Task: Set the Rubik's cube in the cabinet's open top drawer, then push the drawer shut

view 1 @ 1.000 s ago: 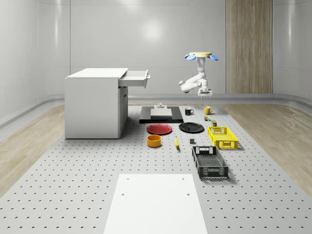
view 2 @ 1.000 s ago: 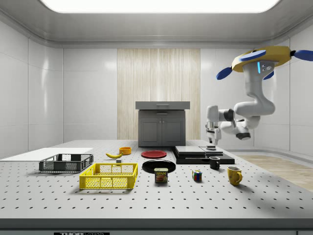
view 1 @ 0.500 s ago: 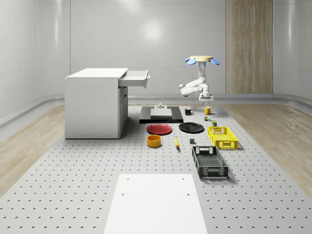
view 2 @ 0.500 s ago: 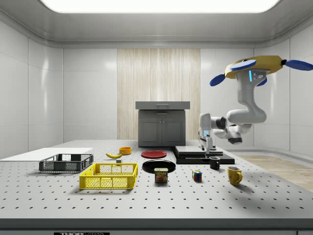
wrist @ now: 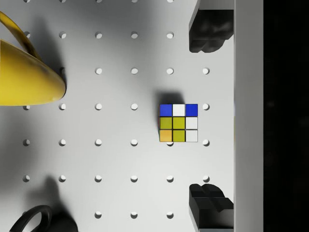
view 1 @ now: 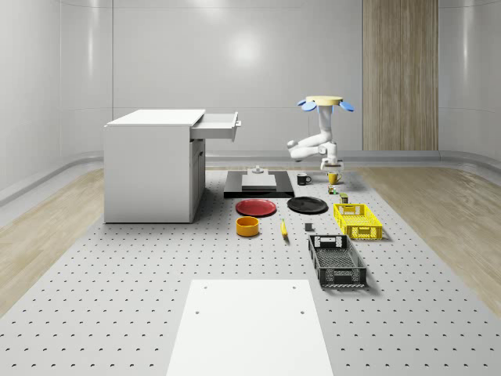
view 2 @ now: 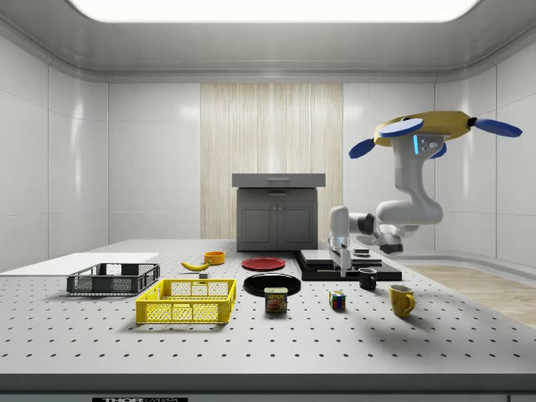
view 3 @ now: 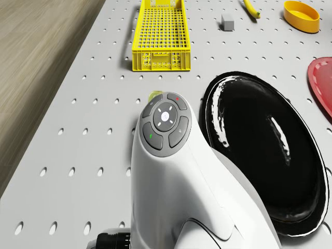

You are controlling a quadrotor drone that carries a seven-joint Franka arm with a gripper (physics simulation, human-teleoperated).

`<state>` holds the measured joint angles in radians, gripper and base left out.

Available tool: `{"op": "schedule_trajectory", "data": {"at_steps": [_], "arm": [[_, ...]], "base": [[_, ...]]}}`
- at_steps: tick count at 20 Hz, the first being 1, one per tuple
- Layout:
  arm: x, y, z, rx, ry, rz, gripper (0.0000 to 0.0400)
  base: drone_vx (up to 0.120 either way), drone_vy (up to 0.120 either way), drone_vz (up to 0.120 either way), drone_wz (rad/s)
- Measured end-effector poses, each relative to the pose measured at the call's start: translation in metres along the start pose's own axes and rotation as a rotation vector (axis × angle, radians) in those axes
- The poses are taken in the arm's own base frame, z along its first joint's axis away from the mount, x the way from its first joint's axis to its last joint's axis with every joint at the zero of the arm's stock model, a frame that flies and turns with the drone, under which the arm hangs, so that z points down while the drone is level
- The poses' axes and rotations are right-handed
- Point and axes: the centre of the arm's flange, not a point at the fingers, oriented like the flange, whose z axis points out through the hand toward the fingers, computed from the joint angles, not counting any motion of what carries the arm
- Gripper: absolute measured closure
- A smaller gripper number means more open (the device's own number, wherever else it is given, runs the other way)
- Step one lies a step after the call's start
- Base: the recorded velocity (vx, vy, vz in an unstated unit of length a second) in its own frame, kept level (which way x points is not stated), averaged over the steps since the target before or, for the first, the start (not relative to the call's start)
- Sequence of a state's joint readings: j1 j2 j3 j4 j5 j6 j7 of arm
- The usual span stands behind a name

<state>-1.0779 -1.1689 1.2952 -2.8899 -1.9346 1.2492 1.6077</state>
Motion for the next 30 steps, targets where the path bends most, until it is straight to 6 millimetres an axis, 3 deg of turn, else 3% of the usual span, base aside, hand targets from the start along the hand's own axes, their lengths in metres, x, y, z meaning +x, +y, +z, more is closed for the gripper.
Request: {"op": "schedule_trajectory", "data": {"at_steps": [12,30], "arm": [[0.000,0.000,0.000,0.000,0.000,0.000,0.0000],[0.007,-0.006,0.042,-0.001,0.000,0.001,0.0000]], "base": [[0.010,-0.010,-0.117,0.000],[0.000,0.000,0.000,0.000]]}}
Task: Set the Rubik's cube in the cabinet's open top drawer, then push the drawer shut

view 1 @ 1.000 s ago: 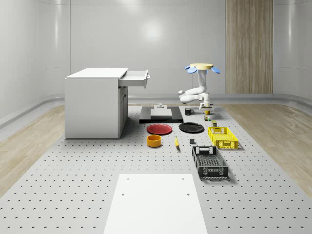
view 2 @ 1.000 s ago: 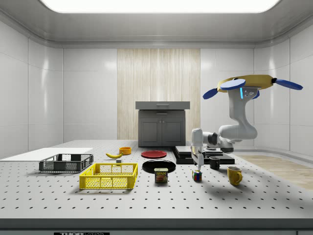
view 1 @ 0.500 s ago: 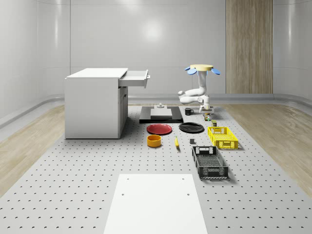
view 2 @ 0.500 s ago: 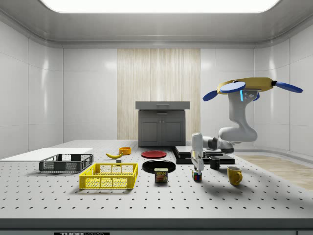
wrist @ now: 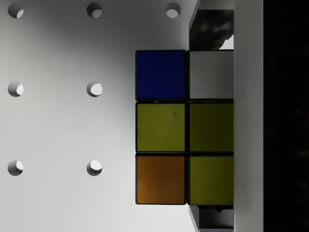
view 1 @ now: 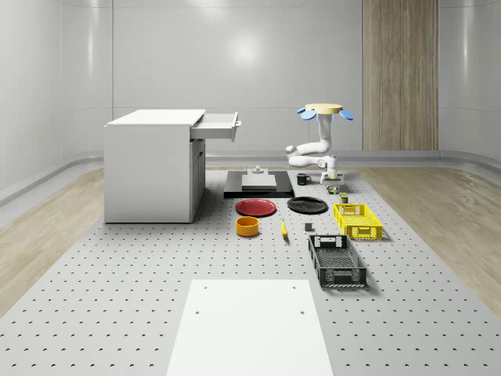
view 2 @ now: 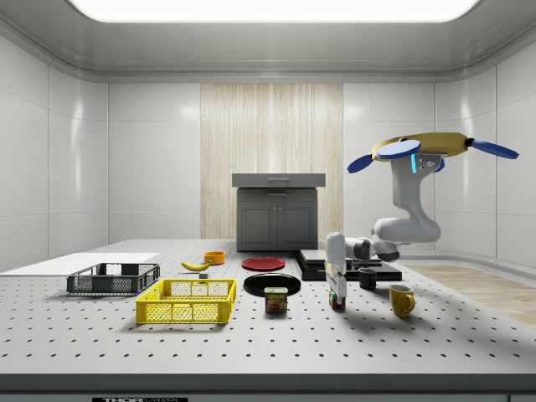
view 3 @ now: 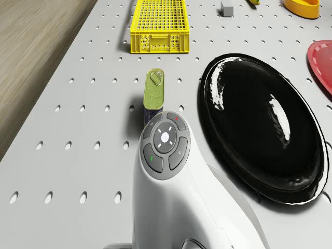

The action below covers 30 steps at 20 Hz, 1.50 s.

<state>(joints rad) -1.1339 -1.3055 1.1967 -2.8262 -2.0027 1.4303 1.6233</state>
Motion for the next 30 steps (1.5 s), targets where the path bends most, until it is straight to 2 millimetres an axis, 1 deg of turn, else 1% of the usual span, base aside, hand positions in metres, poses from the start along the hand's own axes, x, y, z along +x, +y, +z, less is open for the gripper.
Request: {"op": "schedule_trajectory", "data": {"at_steps": [2,5,8,14,20,25,28,30], "arm": [[0.000,0.000,0.003,0.000,0.000,0.000,0.0000],[0.000,0.000,0.005,0.000,0.000,0.000,0.0036],[0.001,-0.001,0.007,0.000,0.000,0.000,0.0057],[0.001,-0.001,0.007,0.000,0.000,0.000,0.0071],[0.001,-0.001,-0.012,0.000,0.000,0.000,0.0074],[0.001,-0.001,-0.032,0.000,0.000,0.000,0.0075],[0.001,-0.001,-0.038,0.000,0.000,0.000,0.0075],[0.001,-0.001,-0.041,0.000,0.000,0.000,0.0075]], "base": [[0.000,0.000,0.000,0.000],[0.000,0.000,0.000,0.000],[0.000,0.000,0.000,0.000],[0.000,0.000,0.000,0.000],[0.000,0.000,0.000,0.000],[0.000,0.000,0.112,0.000],[0.000,0.000,0.120,0.000],[0.000,-0.080,0.120,0.000]]}}
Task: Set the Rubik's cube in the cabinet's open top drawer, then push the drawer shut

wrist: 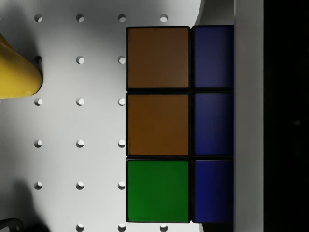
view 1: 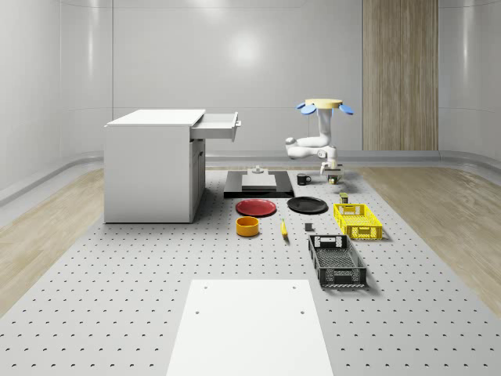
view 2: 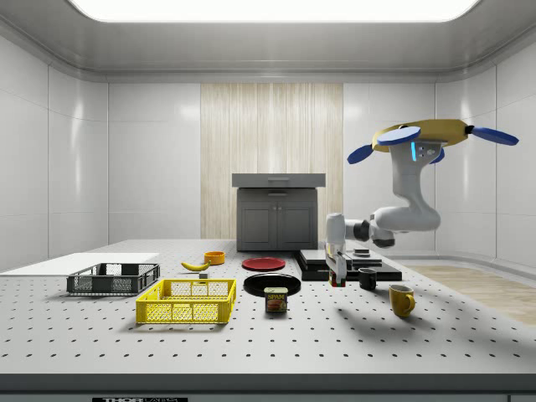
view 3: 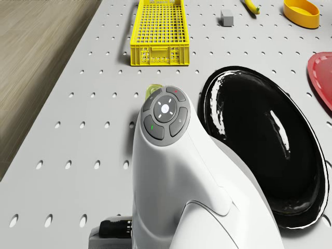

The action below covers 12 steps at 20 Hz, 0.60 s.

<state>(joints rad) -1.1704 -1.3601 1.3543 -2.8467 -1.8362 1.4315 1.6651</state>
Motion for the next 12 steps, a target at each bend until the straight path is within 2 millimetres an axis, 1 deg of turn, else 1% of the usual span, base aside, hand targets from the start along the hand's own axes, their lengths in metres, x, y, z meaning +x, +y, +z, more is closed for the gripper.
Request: {"op": "schedule_trajectory", "data": {"at_steps": [9,12], "arm": [[0.0000,0.0000,-0.0043,0.000,0.000,0.000,0.0075],[0.0000,0.0000,-0.0046,0.000,0.000,0.000,0.0075]], "base": [[0.000,-0.120,0.120,0.000],[0.107,-0.120,0.120,0.000]]}}
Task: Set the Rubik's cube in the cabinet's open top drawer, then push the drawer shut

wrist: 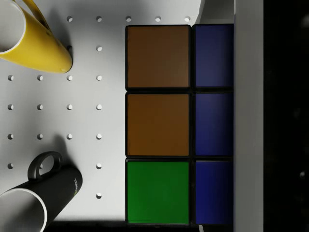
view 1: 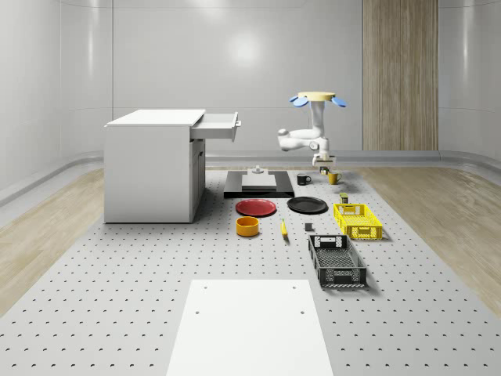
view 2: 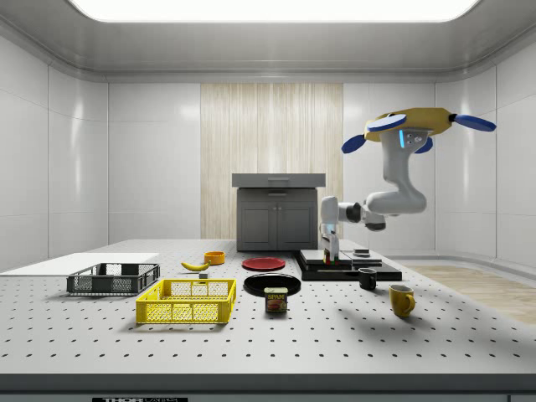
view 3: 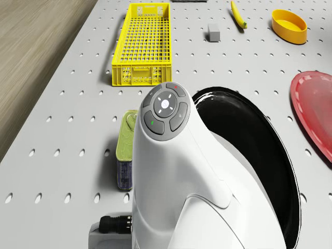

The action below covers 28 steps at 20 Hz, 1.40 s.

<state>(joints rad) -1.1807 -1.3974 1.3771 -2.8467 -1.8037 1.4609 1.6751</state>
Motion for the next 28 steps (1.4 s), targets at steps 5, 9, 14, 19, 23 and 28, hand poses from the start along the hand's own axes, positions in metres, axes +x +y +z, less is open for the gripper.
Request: {"op": "schedule_trajectory", "data": {"at_steps": [5,9,14,19,23,28], "arm": [[0.0000,0.0000,-0.0002,0.000,0.000,0.000,0.0075],[0.0000,0.0000,-0.0003,0.000,0.000,0.000,0.0075],[0.0000,0.0000,-0.0003,0.000,0.000,0.000,0.0075],[0.0000,0.0000,-0.0003,0.000,0.000,0.000,0.0075],[0.0000,0.0000,-0.0003,0.000,0.000,0.000,0.0075],[0.0000,0.0000,-0.0003,0.000,0.000,0.000,0.0075]], "base": [[0.120,-0.120,0.120,0.000],[0.110,-0.120,0.120,0.000],[0.000,-0.120,0.120,0.000],[0.000,-0.120,0.120,0.000],[0.000,-0.120,0.120,0.000],[0.000,-0.120,0.120,0.000]]}}
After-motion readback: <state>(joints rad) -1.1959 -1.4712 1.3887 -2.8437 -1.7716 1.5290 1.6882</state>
